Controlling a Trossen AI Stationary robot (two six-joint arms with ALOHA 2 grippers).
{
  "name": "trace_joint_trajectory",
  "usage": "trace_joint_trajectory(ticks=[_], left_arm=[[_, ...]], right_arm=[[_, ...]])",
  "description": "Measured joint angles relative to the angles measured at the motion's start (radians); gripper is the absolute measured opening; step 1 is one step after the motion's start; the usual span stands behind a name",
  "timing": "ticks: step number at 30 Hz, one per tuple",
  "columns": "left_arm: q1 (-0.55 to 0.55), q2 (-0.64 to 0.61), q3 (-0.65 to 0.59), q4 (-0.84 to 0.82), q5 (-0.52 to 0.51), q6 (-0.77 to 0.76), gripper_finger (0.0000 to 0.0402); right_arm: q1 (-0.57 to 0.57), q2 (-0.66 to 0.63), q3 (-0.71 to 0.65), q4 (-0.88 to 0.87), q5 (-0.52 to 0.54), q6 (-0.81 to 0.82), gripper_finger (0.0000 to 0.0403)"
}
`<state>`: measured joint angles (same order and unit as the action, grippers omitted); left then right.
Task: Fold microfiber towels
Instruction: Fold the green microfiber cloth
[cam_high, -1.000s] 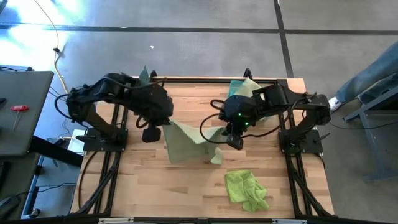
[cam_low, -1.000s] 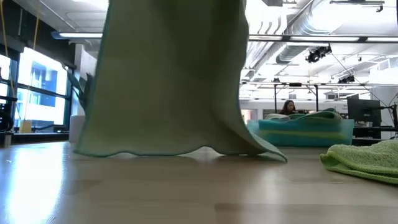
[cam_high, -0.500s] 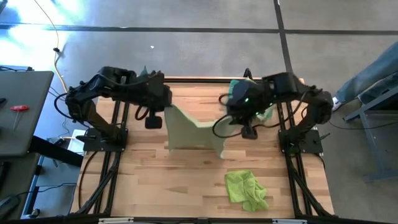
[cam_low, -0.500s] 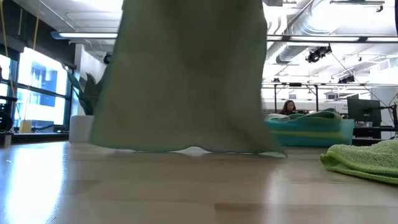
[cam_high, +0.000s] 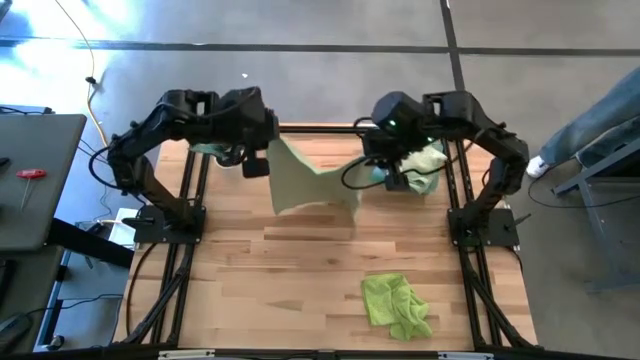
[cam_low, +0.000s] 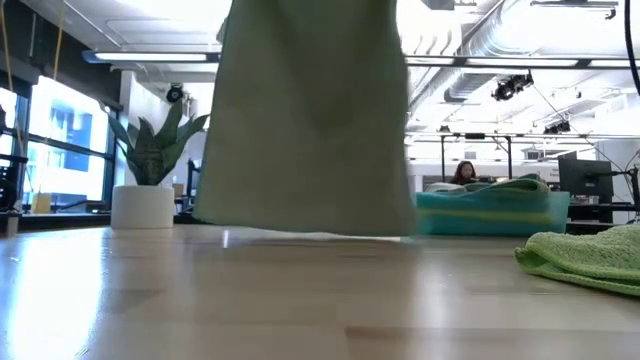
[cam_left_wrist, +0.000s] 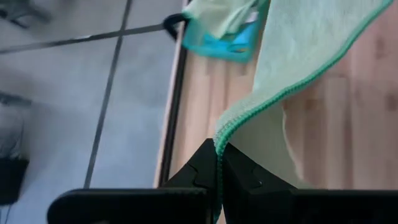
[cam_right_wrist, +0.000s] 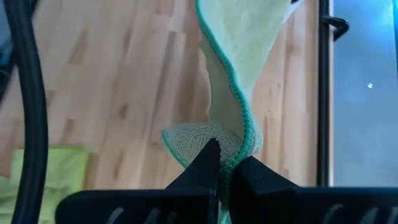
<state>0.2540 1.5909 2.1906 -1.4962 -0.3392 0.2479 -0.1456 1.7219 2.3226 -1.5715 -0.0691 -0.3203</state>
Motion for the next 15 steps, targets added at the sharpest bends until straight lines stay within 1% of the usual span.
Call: trace_joint_trajectory(ticks=[3,6,8,10,13,15], left_arm=[[0.039,0.0,0.0,0.0,-0.009,-0.002,0.0],[0.065,0.0,0.0,-0.008,-0.001,-0.053,0.0],[0.074,-0.002,0.0,-0.045,0.058,-0.102,0.0],[0.067,-0.004,-0.001,-0.08,0.138,-0.141,0.0],[0.012,-0.005,-0.033,-0.072,0.253,-0.19,0.0],[-0.028,-0.003,-0.063,-0.072,0.302,-0.212,0.0]], right_arm=[[-0.039,0.023,0.0,0.0,0.008,-0.039,0.0],[-0.057,0.041,-0.001,0.0,0.016,-0.042,0.0],[-0.05,0.047,-0.001,0.0,0.0,-0.022,0.0],[-0.029,0.05,-0.001,0.0,-0.029,-0.008,0.0],[0.013,0.053,-0.001,0.0,-0.062,0.033,0.0],[0.043,0.057,-0.001,0.0,-0.104,0.071,0.0]])
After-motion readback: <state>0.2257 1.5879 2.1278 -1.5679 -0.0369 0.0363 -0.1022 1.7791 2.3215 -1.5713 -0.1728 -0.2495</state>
